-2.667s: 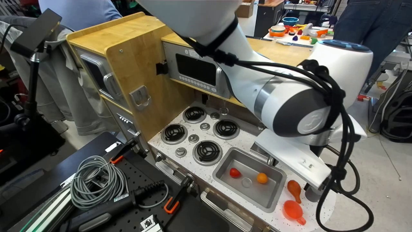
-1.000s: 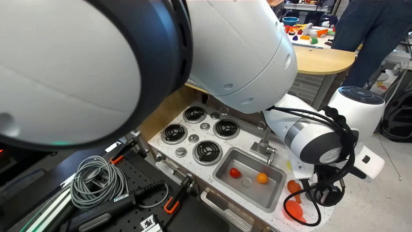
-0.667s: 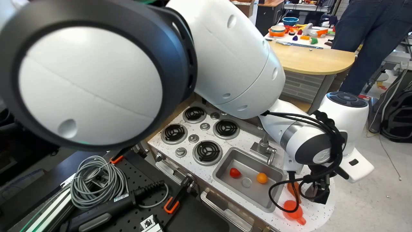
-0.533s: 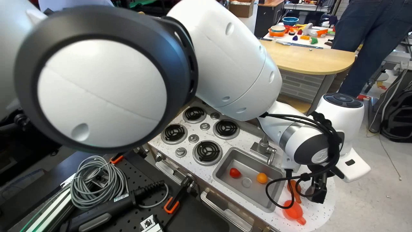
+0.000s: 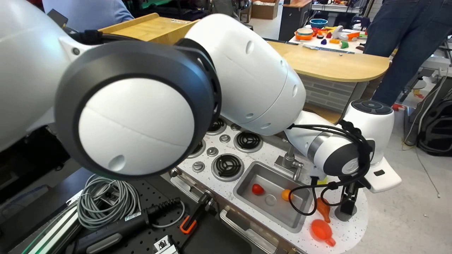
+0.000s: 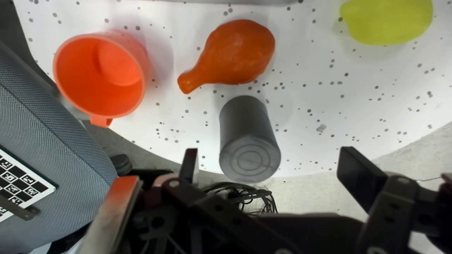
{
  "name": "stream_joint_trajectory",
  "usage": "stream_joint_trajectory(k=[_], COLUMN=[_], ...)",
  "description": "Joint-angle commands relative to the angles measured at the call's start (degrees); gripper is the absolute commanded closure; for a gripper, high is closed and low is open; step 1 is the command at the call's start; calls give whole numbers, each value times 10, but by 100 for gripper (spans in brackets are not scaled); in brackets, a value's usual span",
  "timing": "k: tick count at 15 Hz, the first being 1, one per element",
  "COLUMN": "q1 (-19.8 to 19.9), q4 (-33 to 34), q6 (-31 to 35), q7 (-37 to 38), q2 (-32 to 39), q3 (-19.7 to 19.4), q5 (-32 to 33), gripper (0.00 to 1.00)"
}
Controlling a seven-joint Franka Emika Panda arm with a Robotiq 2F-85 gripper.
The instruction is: Pick the gray object and put it in the orange cup
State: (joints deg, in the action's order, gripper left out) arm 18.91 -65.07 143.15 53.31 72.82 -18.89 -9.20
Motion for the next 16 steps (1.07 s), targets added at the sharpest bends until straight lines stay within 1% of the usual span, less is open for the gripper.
stream_joint_trajectory(k=[1,10,12,16], q1=[3,15,16,18], q4=[58,103,112,128], q6=[-28,-68,-76,-90], q7=[35,66,70,78], q2=[37,70,75,84], q3=[-11,-10,-11,-13], q5=[4,11,14,19], gripper=[0,0,26,58])
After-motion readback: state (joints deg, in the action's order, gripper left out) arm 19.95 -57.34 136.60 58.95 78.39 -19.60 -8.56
